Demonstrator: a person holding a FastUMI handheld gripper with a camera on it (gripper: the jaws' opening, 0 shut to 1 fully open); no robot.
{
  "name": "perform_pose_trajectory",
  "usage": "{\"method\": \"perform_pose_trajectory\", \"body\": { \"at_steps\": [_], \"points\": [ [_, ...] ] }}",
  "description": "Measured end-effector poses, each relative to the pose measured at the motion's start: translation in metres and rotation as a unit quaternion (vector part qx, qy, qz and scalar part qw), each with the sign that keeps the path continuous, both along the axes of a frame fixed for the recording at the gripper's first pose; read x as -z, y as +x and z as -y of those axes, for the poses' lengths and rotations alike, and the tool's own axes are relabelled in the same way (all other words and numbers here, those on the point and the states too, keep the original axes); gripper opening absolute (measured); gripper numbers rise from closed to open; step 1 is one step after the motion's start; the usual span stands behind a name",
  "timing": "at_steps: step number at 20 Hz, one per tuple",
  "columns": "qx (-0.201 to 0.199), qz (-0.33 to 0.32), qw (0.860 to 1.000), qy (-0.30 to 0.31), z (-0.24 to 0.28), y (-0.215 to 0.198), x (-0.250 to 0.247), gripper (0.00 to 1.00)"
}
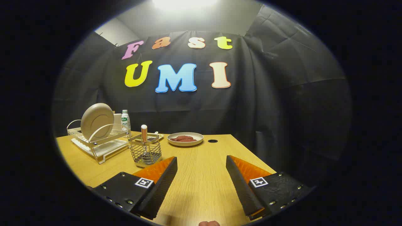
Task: Take the plate from the dish rack, then take the spoon from the basket and place it into the plate.
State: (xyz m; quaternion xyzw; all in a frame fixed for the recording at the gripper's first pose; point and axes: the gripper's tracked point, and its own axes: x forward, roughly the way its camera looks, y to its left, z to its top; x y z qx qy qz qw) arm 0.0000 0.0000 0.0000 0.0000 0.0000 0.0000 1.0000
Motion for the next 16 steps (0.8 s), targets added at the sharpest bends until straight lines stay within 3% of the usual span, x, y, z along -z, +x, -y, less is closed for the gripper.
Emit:
{"method": "perform_pose_trajectory", "body": {
  "at_steps": [6, 9, 16],
  "points": [
    [0.009, -0.005, 1.000, 0.000, 0.002, 0.068, -0.001, 0.96],
    [0.028, 0.011, 1.000, 0.005, 0.011, 0.091, -0.030, 0.96],
    [0.048, 0.020, 0.998, 0.023, -0.013, 0.058, -0.151, 0.96]
  ]
}}
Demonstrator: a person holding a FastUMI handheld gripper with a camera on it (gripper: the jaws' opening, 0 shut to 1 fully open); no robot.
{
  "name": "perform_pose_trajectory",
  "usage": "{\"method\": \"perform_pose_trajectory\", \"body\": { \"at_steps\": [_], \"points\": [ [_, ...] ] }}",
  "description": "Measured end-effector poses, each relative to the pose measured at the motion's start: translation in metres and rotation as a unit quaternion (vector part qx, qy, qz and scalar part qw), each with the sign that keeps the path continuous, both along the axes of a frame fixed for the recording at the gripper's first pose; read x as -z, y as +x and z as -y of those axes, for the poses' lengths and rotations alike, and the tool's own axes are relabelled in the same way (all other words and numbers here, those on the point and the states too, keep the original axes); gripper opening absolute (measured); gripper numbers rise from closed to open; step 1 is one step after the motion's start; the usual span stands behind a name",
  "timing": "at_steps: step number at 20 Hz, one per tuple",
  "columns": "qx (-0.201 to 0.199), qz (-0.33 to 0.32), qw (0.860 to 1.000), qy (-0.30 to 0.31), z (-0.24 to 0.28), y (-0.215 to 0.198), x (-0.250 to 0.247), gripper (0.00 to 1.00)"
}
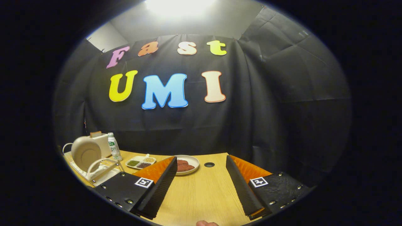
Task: Take the plate from the dish rack, then take the spoon from the basket and place it into the plate.
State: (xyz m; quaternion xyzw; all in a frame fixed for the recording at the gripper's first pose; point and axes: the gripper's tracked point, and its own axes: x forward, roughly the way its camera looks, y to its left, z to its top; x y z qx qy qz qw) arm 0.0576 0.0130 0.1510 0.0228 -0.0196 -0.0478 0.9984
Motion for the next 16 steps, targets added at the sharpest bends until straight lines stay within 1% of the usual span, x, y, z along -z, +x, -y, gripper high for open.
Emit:
{"method": "perform_pose_trajectory", "body": {
  "at_steps": [3, 6, 9, 12, 16],
  "points": [
    [0.010, 0.006, 1.000, -0.019, -0.023, -0.019, -0.051, 0.96],
    [0.005, 0.014, 1.000, -0.018, -0.052, -0.032, -0.086, 0.96],
    [-0.011, 0.011, 1.000, -0.006, -0.082, -0.037, -0.096, 0.96],
    [-0.017, 0.012, 1.000, -0.017, -0.100, -0.034, -0.106, 0.96],
    [-0.049, 0.011, 0.999, -0.020, -0.138, -0.027, -0.122, 0.96]
  ]
}}
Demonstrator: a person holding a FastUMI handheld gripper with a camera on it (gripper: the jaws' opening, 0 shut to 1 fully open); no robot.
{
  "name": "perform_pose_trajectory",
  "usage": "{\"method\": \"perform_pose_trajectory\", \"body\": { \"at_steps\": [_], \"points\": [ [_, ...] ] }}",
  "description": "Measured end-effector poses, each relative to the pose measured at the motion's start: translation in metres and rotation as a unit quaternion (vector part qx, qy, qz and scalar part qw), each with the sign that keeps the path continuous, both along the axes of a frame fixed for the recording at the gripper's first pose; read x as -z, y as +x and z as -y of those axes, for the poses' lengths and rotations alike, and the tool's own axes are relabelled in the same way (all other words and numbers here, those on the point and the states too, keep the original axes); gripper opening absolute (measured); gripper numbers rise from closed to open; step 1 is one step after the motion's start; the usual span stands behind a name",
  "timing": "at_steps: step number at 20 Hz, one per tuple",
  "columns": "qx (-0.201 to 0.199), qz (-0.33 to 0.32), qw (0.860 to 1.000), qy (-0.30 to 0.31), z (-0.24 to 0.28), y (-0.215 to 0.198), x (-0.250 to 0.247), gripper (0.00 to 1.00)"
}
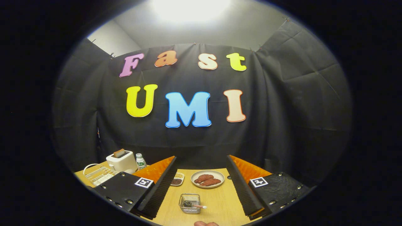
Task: Take the plate from the dish rack, then take the spoon from the basket and place it into the plate.
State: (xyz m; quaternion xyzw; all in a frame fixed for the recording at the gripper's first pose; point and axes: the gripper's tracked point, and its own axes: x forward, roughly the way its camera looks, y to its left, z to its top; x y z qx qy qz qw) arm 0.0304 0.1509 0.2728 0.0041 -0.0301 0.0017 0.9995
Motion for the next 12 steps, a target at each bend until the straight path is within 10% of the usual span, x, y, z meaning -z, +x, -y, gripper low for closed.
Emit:
{"method": "perform_pose_trajectory", "body": {
  "at_steps": [12],
  "points": [
    [-0.084, -0.062, 0.994, 0.019, -0.124, 0.030, 0.008, 0.96]
  ]
}}
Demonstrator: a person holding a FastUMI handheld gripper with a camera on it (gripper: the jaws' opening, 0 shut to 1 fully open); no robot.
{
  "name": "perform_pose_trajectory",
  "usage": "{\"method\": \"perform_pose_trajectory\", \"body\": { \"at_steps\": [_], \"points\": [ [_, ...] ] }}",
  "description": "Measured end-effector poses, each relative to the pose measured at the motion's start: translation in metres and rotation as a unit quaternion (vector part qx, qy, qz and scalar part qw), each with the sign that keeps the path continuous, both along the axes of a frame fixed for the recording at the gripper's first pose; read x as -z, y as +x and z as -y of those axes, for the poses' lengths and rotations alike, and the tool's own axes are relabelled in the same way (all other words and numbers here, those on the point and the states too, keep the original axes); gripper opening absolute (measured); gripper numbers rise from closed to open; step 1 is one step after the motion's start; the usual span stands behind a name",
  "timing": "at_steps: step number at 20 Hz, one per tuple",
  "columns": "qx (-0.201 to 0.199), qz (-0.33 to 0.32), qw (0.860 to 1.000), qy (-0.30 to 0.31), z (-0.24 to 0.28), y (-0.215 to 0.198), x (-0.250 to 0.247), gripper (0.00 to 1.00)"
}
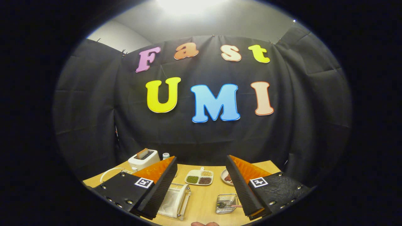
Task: Take the plate from the dish rack, then take the spoon from the basket and place it into the plate.
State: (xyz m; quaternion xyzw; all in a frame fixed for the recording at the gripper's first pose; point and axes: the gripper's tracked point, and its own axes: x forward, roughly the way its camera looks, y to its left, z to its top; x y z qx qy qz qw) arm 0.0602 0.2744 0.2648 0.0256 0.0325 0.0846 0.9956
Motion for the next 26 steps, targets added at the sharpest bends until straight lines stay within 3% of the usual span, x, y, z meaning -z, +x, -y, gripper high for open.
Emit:
{"method": "perform_pose_trajectory", "body": {
  "at_steps": [9, 16, 26],
  "points": [
    [-0.024, -0.133, 0.991, 0.009, -0.064, 0.025, 0.055, 0.96],
    [-0.042, -0.242, 0.969, -0.001, -0.111, 0.039, 0.111, 0.96],
    [-0.010, -0.344, 0.939, -0.020, -0.134, 0.063, 0.166, 0.96]
  ]
}}
